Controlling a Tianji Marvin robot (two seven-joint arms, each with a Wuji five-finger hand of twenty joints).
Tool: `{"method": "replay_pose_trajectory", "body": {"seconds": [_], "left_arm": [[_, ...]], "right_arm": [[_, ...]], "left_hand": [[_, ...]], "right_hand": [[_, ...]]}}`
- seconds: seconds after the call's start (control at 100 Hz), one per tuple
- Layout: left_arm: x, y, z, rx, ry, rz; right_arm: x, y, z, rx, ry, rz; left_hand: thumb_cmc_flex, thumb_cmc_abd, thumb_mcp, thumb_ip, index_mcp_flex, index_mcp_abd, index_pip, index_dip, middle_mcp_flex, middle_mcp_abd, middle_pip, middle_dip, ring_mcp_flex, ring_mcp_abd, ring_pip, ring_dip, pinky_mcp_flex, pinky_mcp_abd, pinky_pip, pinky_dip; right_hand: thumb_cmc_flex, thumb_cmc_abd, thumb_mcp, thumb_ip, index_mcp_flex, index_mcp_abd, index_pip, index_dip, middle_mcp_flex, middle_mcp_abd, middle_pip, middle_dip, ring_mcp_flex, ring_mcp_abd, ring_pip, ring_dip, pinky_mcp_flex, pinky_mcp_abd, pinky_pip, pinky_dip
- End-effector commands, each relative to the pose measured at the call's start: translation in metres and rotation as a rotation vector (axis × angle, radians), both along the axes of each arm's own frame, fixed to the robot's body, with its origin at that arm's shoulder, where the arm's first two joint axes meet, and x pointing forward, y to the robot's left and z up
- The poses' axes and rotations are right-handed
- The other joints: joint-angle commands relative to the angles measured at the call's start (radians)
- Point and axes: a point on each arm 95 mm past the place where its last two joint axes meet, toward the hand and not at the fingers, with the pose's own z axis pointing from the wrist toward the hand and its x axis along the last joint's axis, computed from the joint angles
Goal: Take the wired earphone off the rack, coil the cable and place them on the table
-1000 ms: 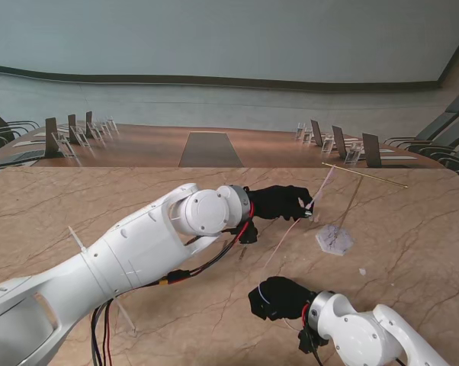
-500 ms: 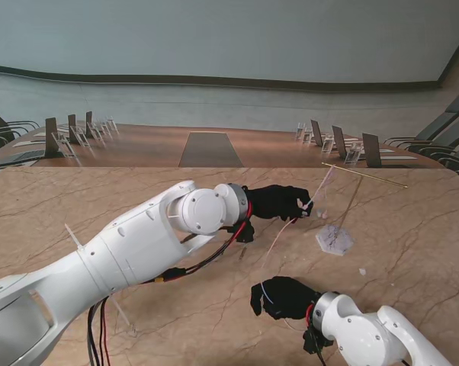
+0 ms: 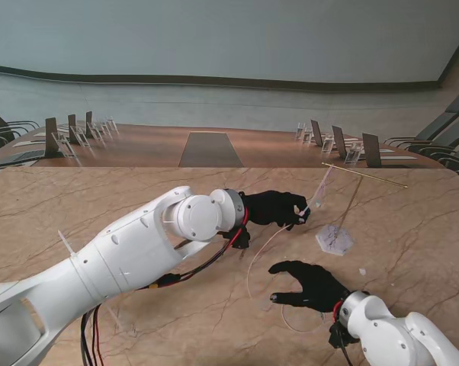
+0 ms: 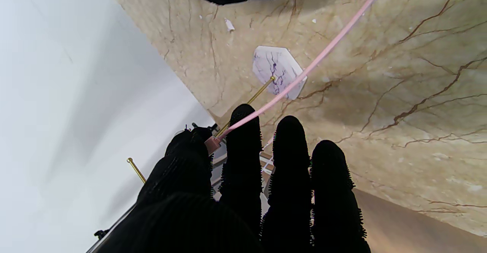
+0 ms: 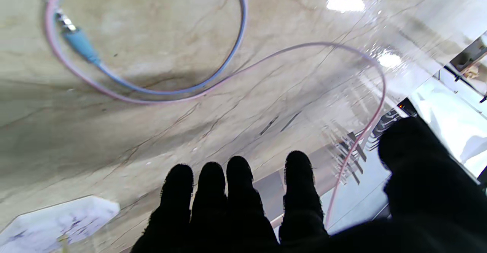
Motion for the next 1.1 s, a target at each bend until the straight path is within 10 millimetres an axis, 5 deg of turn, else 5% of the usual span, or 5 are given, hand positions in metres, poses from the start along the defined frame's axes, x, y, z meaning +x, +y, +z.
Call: {"method": "replay_pose_trajectory", "body": {"seconds": [0.0, 0.45, 0.76, 1.09], "left_arm": [[-0.005, 0.001, -0.003, 0.003, 0.007, -0.002], [-0.019, 0.006, -0.013, 0.005, 0.018, 0.011], [-0.030, 0.005, -0.020, 0.007, 0.036, 0.006], [-0.042, -0.001, -0.028, 0.011, 0.055, -0.009]], "right_arm": [[-0.002, -0.005, -0.003, 0.007, 0.004, -0.026], [0.011, -0.033, 0.010, 0.102, -0.075, -0.132], [0.028, -0.045, 0.022, 0.149, -0.149, -0.160], [0.045, -0.051, 0.031, 0.190, -0.183, -0.169]], "left_hand": [[0.090, -0.020, 0.030, -0.004, 0.045, -0.055, 0.005, 0.020, 0.044, -0.023, -0.013, -0.011, 0.041, -0.003, 0.003, -0.015, -0.003, 0.011, 0.030, -0.004], [0.090, -0.019, 0.029, -0.005, 0.062, -0.057, -0.021, 0.043, 0.061, -0.023, -0.024, -0.022, 0.054, -0.003, 0.005, -0.030, 0.010, 0.016, 0.019, -0.018], [0.090, -0.016, 0.028, -0.005, 0.055, -0.058, -0.027, 0.066, 0.056, -0.022, -0.020, -0.019, 0.050, -0.003, 0.008, -0.031, 0.009, 0.016, 0.018, -0.020], [0.090, -0.016, 0.027, -0.005, 0.054, -0.056, -0.027, 0.069, 0.056, -0.023, -0.010, -0.015, 0.053, -0.006, 0.015, -0.030, 0.013, 0.016, 0.011, -0.030]], "right_hand": [[-0.048, 0.065, -0.027, 0.020, -0.028, 0.003, -0.051, -0.008, -0.026, -0.023, -0.049, -0.022, -0.022, -0.050, -0.056, -0.028, -0.021, -0.063, -0.055, -0.026], [-0.175, 0.227, -0.077, 0.019, -0.034, 0.024, -0.200, 0.023, -0.028, -0.014, -0.161, -0.063, -0.043, -0.054, -0.166, -0.040, -0.021, -0.084, -0.172, -0.014], [-0.276, 0.234, -0.072, -0.004, -0.026, 0.127, -0.312, 0.062, -0.031, 0.013, -0.142, -0.052, -0.042, -0.033, -0.160, -0.027, -0.010, -0.068, -0.193, 0.024], [-0.293, 0.222, -0.051, -0.017, -0.023, 0.166, -0.350, 0.078, -0.032, 0.037, -0.141, -0.053, -0.042, -0.010, -0.150, -0.030, -0.002, -0.050, -0.197, 0.020]]}}
